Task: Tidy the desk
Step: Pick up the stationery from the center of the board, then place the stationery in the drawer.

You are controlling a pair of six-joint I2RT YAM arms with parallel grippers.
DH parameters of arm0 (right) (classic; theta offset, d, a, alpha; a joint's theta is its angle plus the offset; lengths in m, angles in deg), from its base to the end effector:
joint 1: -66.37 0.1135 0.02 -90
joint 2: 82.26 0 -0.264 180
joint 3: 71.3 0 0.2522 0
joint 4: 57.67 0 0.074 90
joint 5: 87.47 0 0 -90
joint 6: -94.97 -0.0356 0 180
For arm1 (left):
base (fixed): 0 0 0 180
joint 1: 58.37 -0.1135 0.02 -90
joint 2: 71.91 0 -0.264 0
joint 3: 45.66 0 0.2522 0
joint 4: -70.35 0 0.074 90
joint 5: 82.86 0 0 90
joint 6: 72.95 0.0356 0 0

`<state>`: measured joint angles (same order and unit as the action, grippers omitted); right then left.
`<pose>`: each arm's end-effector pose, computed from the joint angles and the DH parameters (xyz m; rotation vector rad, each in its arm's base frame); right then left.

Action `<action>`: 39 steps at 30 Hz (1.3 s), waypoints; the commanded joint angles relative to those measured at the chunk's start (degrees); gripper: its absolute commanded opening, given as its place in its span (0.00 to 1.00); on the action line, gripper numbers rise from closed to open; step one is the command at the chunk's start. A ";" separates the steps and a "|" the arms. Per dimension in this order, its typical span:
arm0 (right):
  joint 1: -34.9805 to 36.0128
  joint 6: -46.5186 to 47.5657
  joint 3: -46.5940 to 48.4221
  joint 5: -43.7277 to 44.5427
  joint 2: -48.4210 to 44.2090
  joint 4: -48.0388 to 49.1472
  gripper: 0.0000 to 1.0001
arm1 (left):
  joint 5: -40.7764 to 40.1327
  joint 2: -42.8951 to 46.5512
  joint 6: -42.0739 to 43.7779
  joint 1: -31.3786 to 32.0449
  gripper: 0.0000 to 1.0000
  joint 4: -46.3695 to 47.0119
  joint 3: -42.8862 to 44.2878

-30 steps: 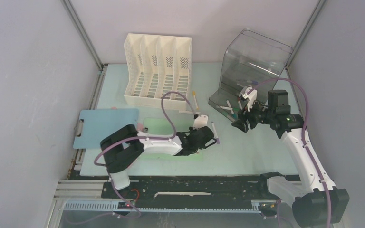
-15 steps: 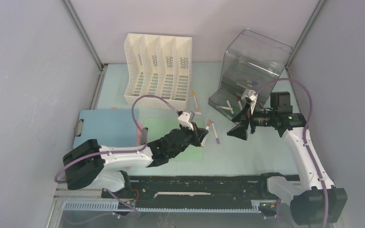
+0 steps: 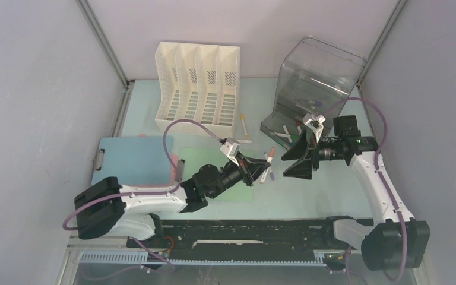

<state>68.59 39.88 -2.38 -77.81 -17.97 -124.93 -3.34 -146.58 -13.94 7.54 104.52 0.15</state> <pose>0.1921 0.0426 0.3007 -0.9871 1.6973 1.4262 0.1200 -0.2526 0.2565 0.3262 1.5731 -1.2153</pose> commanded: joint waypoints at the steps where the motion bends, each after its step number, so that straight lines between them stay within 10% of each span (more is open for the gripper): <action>1: -1.33 2.67 1.88 -3.50 -1.62 0.01 1.00 | 2.92 -1.37 1.68 1.26 0.00 6.26 2.64; 13: -3.75 -21.31 -7.45 -1.25 -8.15 26.55 0.95 | 4.09 -7.31 0.78 4.11 0.00 10.43 5.64; 25: -0.15 -23.43 -7.43 -5.26 -6.76 26.87 0.31 | 3.74 -8.96 0.58 4.49 0.01 10.39 6.88; 29: 0.04 -23.43 -7.37 -4.99 -6.96 27.03 0.00 | 2.87 -8.49 0.62 4.49 0.10 9.51 6.60; 39: -0.30 -18.75 -7.46 3.93 -9.98 25.81 0.00 | -3.07 -1.17 4.31 4.50 0.50 1.14 3.55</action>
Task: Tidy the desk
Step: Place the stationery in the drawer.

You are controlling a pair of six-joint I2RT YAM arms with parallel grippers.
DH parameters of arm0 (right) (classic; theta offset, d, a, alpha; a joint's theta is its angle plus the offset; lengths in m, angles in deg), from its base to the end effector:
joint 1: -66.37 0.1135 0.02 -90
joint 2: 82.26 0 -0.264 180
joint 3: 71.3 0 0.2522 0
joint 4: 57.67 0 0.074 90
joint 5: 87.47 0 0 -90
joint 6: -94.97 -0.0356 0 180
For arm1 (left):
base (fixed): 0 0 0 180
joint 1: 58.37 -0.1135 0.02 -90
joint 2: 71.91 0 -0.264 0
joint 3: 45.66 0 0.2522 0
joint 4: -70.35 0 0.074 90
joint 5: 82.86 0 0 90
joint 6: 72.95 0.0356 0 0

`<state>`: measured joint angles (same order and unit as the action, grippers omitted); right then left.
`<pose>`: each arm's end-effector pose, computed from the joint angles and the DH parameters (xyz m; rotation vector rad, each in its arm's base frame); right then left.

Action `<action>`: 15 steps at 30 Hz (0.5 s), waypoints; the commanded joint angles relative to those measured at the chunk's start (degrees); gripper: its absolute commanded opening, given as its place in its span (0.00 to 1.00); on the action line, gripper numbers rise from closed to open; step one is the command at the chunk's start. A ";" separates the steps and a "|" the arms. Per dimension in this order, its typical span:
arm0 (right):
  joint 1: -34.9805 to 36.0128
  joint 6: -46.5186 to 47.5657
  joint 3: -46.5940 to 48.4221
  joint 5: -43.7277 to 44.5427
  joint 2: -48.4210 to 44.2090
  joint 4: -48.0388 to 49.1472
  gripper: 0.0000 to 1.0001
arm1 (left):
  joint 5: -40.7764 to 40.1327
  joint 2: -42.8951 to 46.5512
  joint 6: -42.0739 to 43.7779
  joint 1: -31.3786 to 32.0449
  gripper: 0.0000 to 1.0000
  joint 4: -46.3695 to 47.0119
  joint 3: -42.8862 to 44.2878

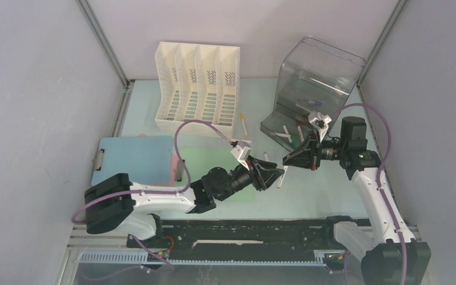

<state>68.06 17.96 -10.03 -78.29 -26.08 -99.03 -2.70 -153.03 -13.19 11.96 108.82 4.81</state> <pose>0.1874 0.0407 0.3081 -0.9548 1.6101 1.3705 0.1081 -0.2845 0.2606 0.3920 1.5259 -1.2967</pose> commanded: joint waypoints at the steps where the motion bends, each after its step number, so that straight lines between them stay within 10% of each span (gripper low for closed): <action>1: 0.05 3.58 0.19 5.35 -2.13 -0.09 0.00 | -4.41 6.35 4.27 0.08 0.53 -4.51 -1.54; 10: -1.21 13.79 1.05 19.55 -6.85 -4.02 0.00 | -14.41 17.92 9.54 0.01 0.97 -12.95 -8.53; 15: -1.23 14.95 1.09 27.37 -8.31 -3.18 0.00 | -19.75 24.03 8.78 -0.88 1.00 -17.43 -12.44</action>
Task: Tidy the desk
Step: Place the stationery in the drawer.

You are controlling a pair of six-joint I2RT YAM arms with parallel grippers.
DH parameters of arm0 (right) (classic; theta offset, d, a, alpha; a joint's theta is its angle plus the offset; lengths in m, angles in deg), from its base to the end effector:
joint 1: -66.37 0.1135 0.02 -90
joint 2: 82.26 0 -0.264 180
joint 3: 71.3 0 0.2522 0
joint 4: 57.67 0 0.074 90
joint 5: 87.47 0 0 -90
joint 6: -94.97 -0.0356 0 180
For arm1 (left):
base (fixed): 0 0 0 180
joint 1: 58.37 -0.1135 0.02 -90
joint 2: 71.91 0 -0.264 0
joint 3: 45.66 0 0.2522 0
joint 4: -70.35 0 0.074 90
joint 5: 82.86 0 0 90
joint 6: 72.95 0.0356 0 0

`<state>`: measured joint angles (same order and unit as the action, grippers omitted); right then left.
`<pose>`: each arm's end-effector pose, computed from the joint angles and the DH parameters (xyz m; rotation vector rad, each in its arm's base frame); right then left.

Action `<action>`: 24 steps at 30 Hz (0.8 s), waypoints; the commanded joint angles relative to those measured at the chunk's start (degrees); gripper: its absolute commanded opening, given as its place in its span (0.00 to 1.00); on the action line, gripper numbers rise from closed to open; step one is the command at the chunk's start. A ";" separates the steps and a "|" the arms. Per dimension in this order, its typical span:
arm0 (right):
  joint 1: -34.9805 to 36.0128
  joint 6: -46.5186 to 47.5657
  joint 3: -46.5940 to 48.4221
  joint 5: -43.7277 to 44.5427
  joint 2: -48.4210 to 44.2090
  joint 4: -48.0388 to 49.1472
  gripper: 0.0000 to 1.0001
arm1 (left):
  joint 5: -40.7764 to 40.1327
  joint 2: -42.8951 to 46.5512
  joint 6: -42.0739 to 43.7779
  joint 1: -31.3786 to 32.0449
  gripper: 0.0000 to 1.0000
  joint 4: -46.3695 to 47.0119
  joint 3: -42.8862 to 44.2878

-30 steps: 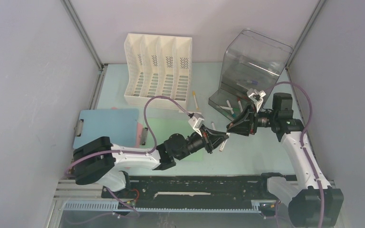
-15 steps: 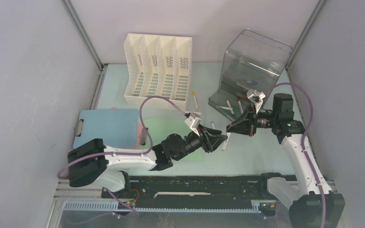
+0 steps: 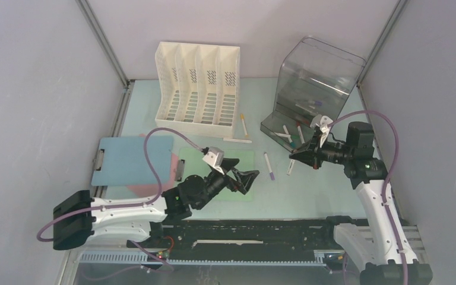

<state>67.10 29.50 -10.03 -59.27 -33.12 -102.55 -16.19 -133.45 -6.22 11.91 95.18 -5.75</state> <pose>0.1698 0.0335 0.3170 -0.9809 1.6508 0.8635 0.0926 -0.2166 0.2586 0.3113 1.5737 -0.9861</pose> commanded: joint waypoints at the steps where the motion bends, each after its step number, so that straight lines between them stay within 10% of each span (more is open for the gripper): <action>1: -0.29 3.62 1.06 9.84 -1.34 0.54 0.00 | -5.45 5.56 1.78 -1.25 1.00 -4.99 -2.35; 24: 16.87 9.03 2.94 64.52 17.82 23.78 0.00 | -4.09 20.15 -1.56 -2.30 1.00 -10.93 -12.53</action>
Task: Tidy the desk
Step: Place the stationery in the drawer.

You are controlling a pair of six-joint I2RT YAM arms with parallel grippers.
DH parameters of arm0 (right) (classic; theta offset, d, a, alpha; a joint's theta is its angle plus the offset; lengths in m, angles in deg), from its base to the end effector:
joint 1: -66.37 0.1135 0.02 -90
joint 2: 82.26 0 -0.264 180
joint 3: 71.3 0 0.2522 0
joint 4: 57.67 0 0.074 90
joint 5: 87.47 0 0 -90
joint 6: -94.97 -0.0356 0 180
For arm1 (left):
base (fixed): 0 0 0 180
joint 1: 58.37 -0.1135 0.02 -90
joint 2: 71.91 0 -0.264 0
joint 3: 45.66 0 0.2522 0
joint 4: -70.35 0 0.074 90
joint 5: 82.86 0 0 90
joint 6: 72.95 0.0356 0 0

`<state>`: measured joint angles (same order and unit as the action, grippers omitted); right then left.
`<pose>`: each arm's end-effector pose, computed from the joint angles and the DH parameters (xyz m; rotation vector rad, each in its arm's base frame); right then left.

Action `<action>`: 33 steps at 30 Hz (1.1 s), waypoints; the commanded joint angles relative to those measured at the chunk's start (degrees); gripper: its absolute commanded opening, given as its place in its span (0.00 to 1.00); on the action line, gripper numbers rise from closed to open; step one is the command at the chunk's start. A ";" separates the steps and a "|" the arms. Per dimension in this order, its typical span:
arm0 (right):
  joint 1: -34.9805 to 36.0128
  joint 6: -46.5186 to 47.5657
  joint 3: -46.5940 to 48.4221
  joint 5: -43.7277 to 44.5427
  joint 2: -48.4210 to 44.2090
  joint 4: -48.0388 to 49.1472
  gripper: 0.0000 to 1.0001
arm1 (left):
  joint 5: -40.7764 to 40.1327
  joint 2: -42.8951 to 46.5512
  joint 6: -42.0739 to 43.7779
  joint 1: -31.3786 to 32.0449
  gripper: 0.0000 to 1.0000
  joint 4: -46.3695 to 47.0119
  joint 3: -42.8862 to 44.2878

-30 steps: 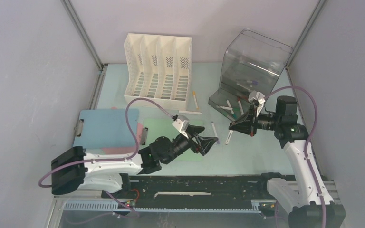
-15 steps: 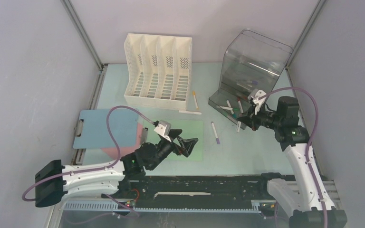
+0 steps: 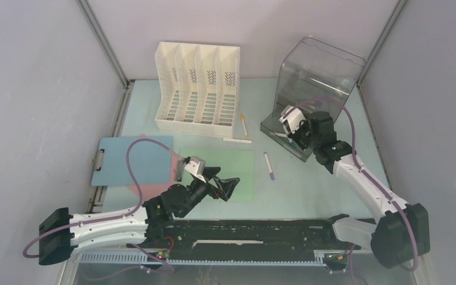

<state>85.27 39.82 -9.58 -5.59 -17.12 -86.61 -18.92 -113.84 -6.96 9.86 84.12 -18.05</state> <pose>0.2378 0.0867 0.2795 -1.0359 1.8603 -0.0129 0.0790 -0.1557 0.2265 0.2642 1.6314 -0.8916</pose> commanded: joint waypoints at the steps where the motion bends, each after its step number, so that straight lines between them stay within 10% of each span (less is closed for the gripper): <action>1: -1.71 -1.85 2.42 11.28 2.56 8.22 0.00 | -1.42 0.38 -0.86 -0.27 1.00 0.12 -0.20; 21: -5.82 -10.33 -1.26 9.19 5.08 14.12 0.11 | -0.25 -4.03 -2.56 -0.24 1.00 0.01 1.76; 33: -6.92 -11.27 -1.21 3.73 2.69 11.41 0.55 | 4.36 -9.77 -3.85 -0.29 1.00 1.77 4.79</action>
<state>78.82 29.74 -10.91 1.10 -12.07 -75.42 -17.83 -121.47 -10.02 9.86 83.03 -16.96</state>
